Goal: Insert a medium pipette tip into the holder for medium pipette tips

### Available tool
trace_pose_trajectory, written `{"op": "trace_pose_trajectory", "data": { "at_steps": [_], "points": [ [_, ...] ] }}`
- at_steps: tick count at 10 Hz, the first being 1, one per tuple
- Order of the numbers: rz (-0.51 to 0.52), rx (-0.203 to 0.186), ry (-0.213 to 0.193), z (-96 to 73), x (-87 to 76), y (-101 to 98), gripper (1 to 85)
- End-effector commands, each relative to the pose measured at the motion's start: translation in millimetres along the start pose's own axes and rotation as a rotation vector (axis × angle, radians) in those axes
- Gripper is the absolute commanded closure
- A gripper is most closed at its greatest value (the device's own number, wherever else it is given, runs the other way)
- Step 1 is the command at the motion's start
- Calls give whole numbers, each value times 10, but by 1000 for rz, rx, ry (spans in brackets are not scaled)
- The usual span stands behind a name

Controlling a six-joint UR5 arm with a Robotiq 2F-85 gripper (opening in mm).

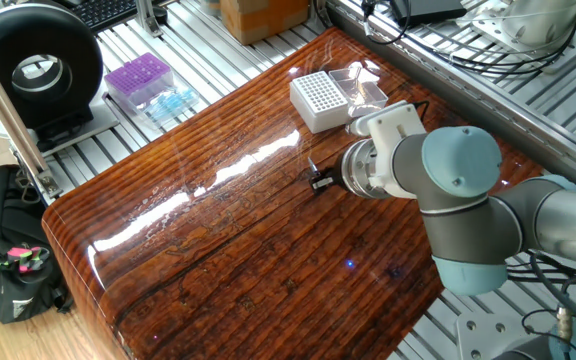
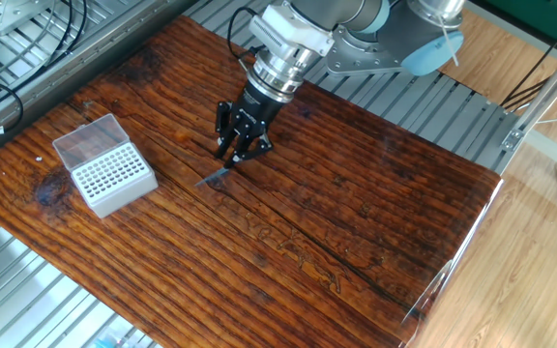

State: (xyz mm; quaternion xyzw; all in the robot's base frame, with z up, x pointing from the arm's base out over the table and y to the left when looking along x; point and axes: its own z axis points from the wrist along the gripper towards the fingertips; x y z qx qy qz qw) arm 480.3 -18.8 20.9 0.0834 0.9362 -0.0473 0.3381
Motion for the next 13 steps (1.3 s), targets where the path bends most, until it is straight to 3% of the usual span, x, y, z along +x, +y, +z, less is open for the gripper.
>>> {"op": "trace_pose_trajectory", "data": {
  "at_steps": [1, 13],
  "points": [
    [8, 12, -8, 66, -17, -49, 547],
    [6, 4, -3, 38, -67, -6, 550]
  ]
}}
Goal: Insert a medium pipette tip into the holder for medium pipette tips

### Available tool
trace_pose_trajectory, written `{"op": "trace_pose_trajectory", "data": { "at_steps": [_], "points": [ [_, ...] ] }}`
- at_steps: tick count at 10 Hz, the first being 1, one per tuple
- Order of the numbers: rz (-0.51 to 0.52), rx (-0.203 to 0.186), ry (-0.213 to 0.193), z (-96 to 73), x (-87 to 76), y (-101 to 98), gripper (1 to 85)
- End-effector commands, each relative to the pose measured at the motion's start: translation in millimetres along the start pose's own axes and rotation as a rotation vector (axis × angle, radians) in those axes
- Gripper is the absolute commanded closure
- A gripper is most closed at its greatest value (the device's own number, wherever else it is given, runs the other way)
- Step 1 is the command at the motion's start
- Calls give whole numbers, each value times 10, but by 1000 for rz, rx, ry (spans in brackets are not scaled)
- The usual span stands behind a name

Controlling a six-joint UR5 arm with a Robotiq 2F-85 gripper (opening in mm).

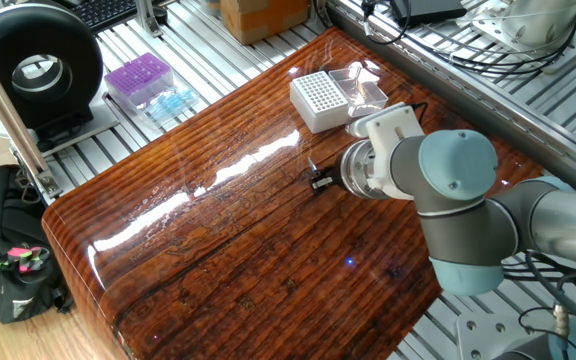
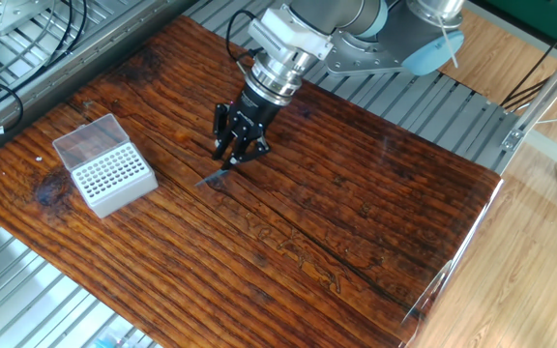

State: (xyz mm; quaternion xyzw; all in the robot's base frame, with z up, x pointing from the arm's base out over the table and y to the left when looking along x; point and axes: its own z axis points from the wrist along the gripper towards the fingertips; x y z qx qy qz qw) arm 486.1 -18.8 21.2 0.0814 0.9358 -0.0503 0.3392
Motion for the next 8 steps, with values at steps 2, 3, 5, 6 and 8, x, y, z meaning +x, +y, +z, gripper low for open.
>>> {"op": "trace_pose_trajectory", "data": {
  "at_steps": [2, 3, 5, 6, 8],
  "points": [
    [8, -1, 1, 9, -26, -20, 550],
    [7, 1, 2, 16, -21, -23, 553],
    [4, 2, 3, 19, -14, -26, 553],
    [6, 2, 3, 17, -13, -25, 553],
    [6, 2, 3, 25, -14, -26, 553]
  ]
}}
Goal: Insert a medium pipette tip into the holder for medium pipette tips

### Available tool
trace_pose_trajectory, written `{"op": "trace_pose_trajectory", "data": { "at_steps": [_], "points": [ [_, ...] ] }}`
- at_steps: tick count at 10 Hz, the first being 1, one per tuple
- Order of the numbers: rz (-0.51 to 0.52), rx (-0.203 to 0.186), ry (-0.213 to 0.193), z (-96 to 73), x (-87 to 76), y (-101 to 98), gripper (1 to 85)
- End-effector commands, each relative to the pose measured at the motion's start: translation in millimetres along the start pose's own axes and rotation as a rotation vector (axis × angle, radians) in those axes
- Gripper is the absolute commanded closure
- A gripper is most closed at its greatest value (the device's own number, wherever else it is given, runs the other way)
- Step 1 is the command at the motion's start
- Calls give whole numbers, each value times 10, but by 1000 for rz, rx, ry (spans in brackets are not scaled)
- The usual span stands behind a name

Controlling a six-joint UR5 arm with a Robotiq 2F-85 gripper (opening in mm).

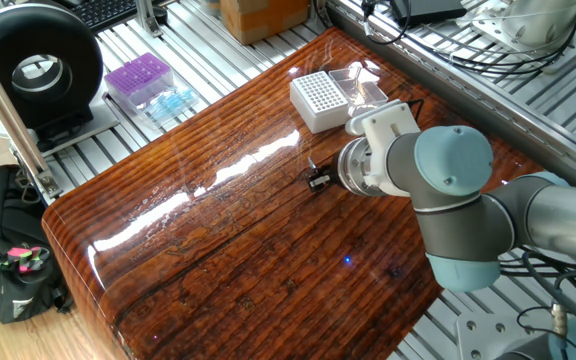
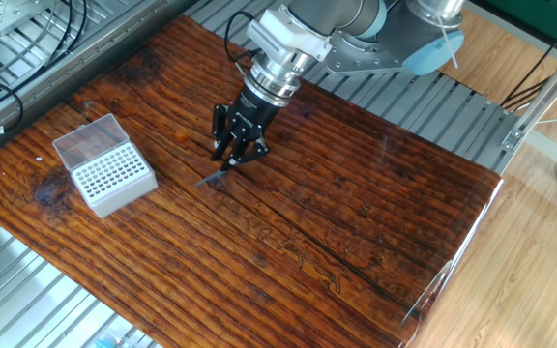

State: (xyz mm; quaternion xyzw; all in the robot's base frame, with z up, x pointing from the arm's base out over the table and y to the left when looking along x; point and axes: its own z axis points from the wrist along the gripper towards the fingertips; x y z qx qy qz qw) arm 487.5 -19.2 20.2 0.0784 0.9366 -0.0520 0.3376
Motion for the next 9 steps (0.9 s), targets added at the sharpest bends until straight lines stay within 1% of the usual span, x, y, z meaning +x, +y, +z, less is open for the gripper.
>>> {"op": "trace_pose_trajectory", "data": {
  "at_steps": [1, 4, 9],
  "points": [
    [13, 1, 0, 10, -8, -24, 553],
    [11, 9, -2, 76, 8, -39, 557],
    [18, 7, 5, 61, 31, 9, 560]
  ]
}}
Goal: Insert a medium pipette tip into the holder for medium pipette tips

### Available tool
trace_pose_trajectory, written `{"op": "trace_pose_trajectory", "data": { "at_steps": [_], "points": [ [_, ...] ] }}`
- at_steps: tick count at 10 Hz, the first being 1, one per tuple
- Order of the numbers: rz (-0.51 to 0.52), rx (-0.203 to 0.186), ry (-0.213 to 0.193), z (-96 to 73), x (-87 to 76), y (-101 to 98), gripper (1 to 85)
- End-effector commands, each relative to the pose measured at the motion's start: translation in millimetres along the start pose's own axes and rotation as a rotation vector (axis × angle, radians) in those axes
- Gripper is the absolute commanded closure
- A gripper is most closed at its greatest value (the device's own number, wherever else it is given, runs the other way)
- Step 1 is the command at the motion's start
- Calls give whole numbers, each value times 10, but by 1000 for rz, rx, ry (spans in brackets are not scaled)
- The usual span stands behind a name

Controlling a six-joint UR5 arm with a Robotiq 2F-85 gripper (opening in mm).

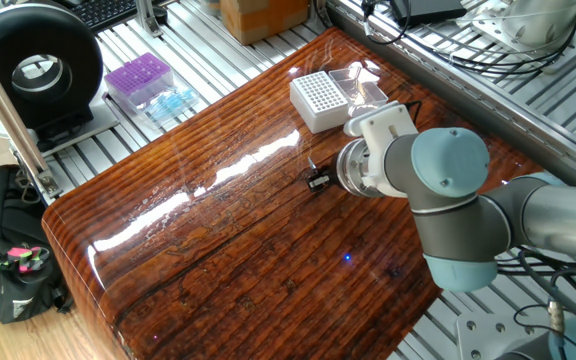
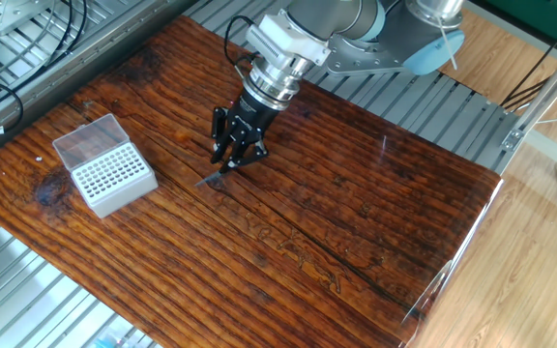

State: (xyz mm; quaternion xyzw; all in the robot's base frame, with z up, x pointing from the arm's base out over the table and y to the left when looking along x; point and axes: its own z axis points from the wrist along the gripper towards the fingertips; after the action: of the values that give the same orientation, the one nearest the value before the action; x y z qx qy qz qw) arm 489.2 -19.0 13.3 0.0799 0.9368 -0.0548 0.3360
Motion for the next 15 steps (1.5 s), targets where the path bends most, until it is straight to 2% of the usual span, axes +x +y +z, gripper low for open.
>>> {"op": "trace_pose_trajectory", "data": {
  "at_steps": [1, 15],
  "points": [
    [19, 1, 2, -2, 2, 6, 560],
    [15, 13, -3, 55, 63, -15, 590]
  ]
}}
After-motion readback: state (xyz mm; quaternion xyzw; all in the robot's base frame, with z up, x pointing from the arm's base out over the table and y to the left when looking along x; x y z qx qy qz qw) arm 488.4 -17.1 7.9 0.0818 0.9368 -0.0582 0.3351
